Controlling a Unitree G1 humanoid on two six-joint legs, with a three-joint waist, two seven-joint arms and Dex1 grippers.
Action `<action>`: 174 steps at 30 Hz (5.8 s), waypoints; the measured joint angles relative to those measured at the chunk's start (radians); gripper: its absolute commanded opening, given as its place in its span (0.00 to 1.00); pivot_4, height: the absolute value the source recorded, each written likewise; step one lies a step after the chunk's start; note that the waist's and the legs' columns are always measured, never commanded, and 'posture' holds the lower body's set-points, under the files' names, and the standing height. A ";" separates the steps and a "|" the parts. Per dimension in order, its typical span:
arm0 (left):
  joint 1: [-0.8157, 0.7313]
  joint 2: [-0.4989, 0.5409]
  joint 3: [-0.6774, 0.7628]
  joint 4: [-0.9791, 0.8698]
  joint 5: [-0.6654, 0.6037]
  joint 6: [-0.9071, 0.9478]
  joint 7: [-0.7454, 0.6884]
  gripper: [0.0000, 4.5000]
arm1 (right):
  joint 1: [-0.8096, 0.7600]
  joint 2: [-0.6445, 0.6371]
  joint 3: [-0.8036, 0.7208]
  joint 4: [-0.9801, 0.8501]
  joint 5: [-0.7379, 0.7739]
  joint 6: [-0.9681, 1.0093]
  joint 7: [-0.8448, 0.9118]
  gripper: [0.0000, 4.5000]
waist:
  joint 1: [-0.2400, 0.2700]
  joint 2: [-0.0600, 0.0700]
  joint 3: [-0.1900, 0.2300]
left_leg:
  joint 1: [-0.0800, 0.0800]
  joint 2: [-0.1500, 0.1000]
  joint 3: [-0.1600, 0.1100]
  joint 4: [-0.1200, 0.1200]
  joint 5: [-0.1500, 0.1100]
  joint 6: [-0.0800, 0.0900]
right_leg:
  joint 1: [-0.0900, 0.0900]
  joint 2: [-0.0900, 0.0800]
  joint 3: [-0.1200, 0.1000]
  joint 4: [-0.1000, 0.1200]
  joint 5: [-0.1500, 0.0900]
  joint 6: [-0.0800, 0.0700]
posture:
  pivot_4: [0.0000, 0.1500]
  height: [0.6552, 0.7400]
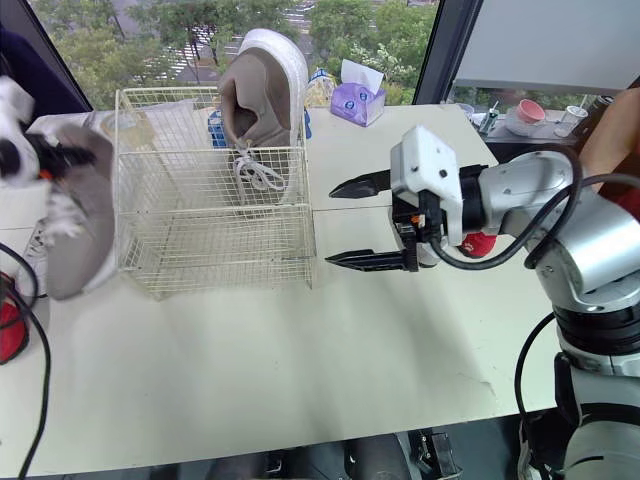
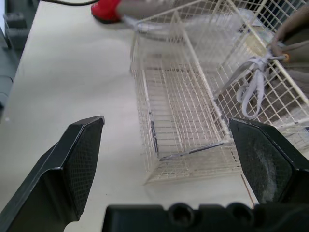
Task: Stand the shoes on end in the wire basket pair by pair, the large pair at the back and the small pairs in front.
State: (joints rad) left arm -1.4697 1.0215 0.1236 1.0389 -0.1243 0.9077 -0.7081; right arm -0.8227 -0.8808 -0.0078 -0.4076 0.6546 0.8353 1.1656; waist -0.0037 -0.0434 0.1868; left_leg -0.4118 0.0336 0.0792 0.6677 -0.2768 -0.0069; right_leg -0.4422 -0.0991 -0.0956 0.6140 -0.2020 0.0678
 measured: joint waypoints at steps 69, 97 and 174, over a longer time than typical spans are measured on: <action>1.177 -0.290 0.588 -1.589 -0.986 0.186 0.384 0.99 | 0.128 0.196 -0.138 0.278 0.013 -0.156 -0.450 1.00 | 0.005 0.007 -0.002 | 0.004 0.002 0.000 0.016 -0.004 0.008 | 0.010 0.000 0.004 -0.001 0.006 0.004 | 1.00 1.00; 1.483 -0.334 0.012 -1.840 -1.189 -0.040 0.481 0.99 | 0.411 0.410 -0.195 0.707 -0.290 -0.526 -0.646 1.00 | 0.015 0.025 -0.005 | 0.008 -0.001 0.000 0.015 -0.004 0.007 | 0.013 0.002 0.008 -0.004 0.002 -0.003 | 1.00 1.00; 0.735 -0.910 0.290 -1.276 -1.575 -0.245 0.601 0.08 | -0.065 0.909 -0.219 0.094 0.619 -0.275 -1.107 0.99 | -0.006 0.015 -0.003 | 0.013 -0.003 -0.002 -0.001 0.000 0.003 | 0.013 0.004 0.009 -0.002 0.000 0.001 | 1.00 1.00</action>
State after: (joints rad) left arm -0.7351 0.1112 0.4136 -0.2368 -1.6998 0.6626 -0.1069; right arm -0.8880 0.0284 -0.2264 -0.3140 1.2734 0.5605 0.0587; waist -0.0095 -0.0283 0.1843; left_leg -0.3992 0.0303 0.0773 0.6671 -0.2766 -0.0038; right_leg -0.4291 -0.0955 -0.0866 0.6116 -0.2017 0.0684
